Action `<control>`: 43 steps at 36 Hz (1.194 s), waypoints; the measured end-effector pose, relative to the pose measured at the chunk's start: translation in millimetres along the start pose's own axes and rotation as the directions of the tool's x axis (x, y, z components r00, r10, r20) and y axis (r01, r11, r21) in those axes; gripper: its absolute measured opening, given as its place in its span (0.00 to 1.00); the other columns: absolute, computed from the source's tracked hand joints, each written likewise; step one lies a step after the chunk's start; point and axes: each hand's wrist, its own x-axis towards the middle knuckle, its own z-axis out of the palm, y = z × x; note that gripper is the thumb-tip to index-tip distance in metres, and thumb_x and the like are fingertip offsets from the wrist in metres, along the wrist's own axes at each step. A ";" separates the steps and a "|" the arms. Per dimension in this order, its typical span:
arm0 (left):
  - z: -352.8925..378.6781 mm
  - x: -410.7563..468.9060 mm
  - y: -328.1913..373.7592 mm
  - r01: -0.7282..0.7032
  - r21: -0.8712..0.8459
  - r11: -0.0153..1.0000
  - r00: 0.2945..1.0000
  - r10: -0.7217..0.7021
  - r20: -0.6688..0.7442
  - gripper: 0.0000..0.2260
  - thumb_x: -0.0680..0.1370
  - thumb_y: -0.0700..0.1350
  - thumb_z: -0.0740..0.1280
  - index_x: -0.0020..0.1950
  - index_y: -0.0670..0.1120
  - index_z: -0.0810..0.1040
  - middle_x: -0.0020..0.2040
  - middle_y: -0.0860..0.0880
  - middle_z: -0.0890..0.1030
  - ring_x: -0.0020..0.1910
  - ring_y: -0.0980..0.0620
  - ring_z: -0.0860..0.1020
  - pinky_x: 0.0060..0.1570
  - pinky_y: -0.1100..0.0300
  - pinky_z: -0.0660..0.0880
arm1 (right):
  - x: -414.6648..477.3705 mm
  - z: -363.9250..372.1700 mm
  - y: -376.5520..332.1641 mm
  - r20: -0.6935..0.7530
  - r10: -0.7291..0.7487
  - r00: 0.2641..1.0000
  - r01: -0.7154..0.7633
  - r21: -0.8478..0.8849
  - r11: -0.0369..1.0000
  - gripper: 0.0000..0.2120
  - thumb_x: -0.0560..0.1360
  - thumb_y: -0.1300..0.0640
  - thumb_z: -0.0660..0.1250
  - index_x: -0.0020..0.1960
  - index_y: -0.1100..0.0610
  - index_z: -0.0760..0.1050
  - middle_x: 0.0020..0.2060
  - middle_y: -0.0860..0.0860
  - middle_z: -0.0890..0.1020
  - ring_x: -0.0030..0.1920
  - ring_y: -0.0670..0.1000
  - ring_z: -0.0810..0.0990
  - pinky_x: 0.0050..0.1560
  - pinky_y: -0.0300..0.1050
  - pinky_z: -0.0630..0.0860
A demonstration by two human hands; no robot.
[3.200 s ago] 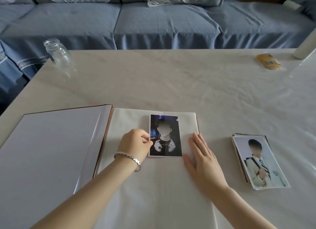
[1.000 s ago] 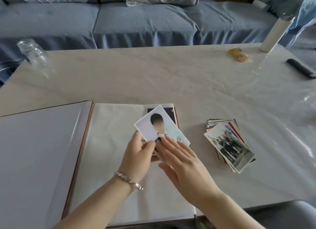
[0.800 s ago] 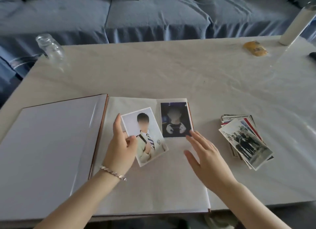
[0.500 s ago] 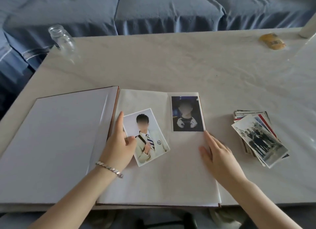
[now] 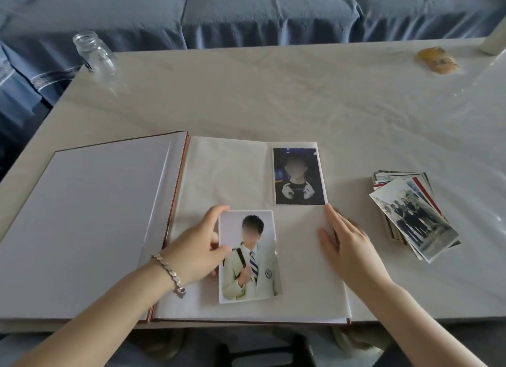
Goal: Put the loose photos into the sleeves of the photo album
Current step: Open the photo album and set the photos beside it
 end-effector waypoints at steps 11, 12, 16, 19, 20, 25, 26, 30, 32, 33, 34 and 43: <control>9.7 -0.5 11.6 0.104 -0.144 0.984 0.993 -0.096 0.062 0.31 0.72 0.39 0.72 0.71 0.51 0.63 0.34 0.48 0.81 0.33 0.50 0.82 0.37 0.56 0.81 | -0.8 0.5 0.6 -0.006 0.000 1.000 0.000 0.004 1.000 0.24 0.79 0.54 0.59 0.74 0.56 0.59 0.71 0.51 0.66 0.70 0.54 0.64 0.68 0.41 0.58; 9.1 -0.1 13.1 0.107 -0.130 0.986 0.993 -0.099 0.065 0.31 0.72 0.39 0.72 0.71 0.51 0.62 0.34 0.49 0.81 0.33 0.50 0.82 0.38 0.55 0.81 | -0.5 0.4 0.8 -0.005 -0.003 1.000 0.003 0.003 1.000 0.24 0.79 0.54 0.59 0.74 0.56 0.59 0.71 0.51 0.66 0.70 0.53 0.64 0.68 0.41 0.58; 1.8 -1.2 16.4 0.132 -0.099 0.986 0.990 -0.126 0.059 0.31 0.72 0.40 0.71 0.72 0.50 0.62 0.34 0.48 0.82 0.33 0.50 0.83 0.38 0.56 0.81 | 0.0 0.4 2.1 0.000 -0.004 1.000 0.004 0.004 1.000 0.24 0.79 0.54 0.59 0.74 0.57 0.59 0.71 0.51 0.66 0.70 0.54 0.64 0.69 0.42 0.58; -6.6 -4.1 15.3 0.146 -0.064 0.987 0.989 -0.145 0.029 0.31 0.72 0.40 0.71 0.72 0.49 0.62 0.35 0.49 0.81 0.31 0.53 0.82 0.35 0.58 0.81 | -0.1 1.1 3.0 -0.010 -0.001 1.000 0.002 0.025 1.000 0.24 0.79 0.56 0.60 0.73 0.58 0.61 0.70 0.52 0.67 0.70 0.54 0.66 0.68 0.43 0.58; -8.7 -5.2 14.7 0.151 -0.062 0.987 0.988 -0.149 0.029 0.31 0.72 0.40 0.71 0.72 0.48 0.62 0.35 0.49 0.81 0.31 0.53 0.82 0.35 0.58 0.81 | -0.2 1.4 3.2 -0.019 -0.003 1.000 0.004 0.035 0.999 0.24 0.78 0.57 0.61 0.73 0.59 0.62 0.70 0.53 0.68 0.70 0.54 0.66 0.68 0.43 0.59; -6.5 -8.9 15.7 0.150 -0.057 0.987 0.986 -0.145 0.081 0.32 0.71 0.40 0.72 0.72 0.48 0.62 0.34 0.49 0.81 0.32 0.52 0.82 0.35 0.58 0.81 | 0.0 3.4 4.9 -0.037 -0.001 0.999 0.002 0.045 0.999 0.24 0.78 0.57 0.62 0.72 0.59 0.63 0.69 0.54 0.70 0.68 0.56 0.68 0.68 0.46 0.61; -4.7 -8.7 16.6 0.142 -0.053 0.988 0.987 -0.137 0.085 0.31 0.71 0.40 0.72 0.72 0.48 0.62 0.33 0.49 0.81 0.32 0.52 0.82 0.36 0.58 0.81 | 0.1 3.8 5.1 -0.041 -0.001 0.999 0.002 0.046 0.999 0.24 0.78 0.57 0.63 0.72 0.59 0.64 0.69 0.54 0.70 0.68 0.57 0.68 0.68 0.46 0.61; 4.1 -4.1 18.7 0.097 -0.081 0.992 0.992 -0.090 0.084 0.31 0.72 0.41 0.72 0.72 0.50 0.62 0.33 0.50 0.81 0.32 0.52 0.82 0.37 0.58 0.81 | 0.2 3.8 4.9 -0.035 0.006 0.999 -0.004 0.050 0.999 0.24 0.78 0.56 0.62 0.73 0.58 0.62 0.69 0.53 0.69 0.69 0.56 0.66 0.69 0.47 0.61; 8.5 -0.6 19.1 0.064 -0.062 0.996 0.995 -0.060 0.077 0.32 0.72 0.42 0.71 0.73 0.52 0.62 0.34 0.50 0.81 0.33 0.53 0.82 0.38 0.59 0.81 | 0.3 3.4 4.1 -0.027 0.011 1.000 -0.010 0.052 0.999 0.24 0.78 0.55 0.61 0.73 0.57 0.61 0.70 0.52 0.68 0.70 0.55 0.65 0.70 0.47 0.60; 10.4 1.1 19.6 0.044 -0.038 0.998 0.997 -0.041 0.071 0.32 0.72 0.43 0.71 0.73 0.53 0.61 0.34 0.50 0.81 0.33 0.53 0.82 0.39 0.60 0.80 | 0.3 3.1 3.7 -0.022 0.015 1.000 -0.014 0.052 0.999 0.24 0.79 0.54 0.60 0.74 0.56 0.60 0.70 0.51 0.68 0.70 0.55 0.65 0.70 0.47 0.60; 11.8 2.7 20.3 0.023 -0.016 1.000 0.998 -0.022 0.065 0.33 0.73 0.43 0.71 0.73 0.54 0.60 0.34 0.50 0.82 0.34 0.54 0.81 0.40 0.61 0.80 | 0.3 3.1 3.6 -0.016 0.018 1.000 -0.017 0.054 0.998 0.25 0.79 0.54 0.60 0.74 0.55 0.60 0.71 0.51 0.67 0.70 0.55 0.64 0.70 0.47 0.60; 37.0 9.8 34.9 -0.099 0.061 0.993 0.994 0.101 -0.034 0.32 0.73 0.50 0.71 0.74 0.54 0.61 0.33 0.57 0.76 0.33 0.62 0.74 0.37 0.72 0.70 | -1.5 3.4 5.5 -0.005 -0.005 1.000 0.006 0.091 0.996 0.23 0.80 0.55 0.56 0.74 0.55 0.59 0.70 0.50 0.67 0.69 0.54 0.66 0.70 0.52 0.62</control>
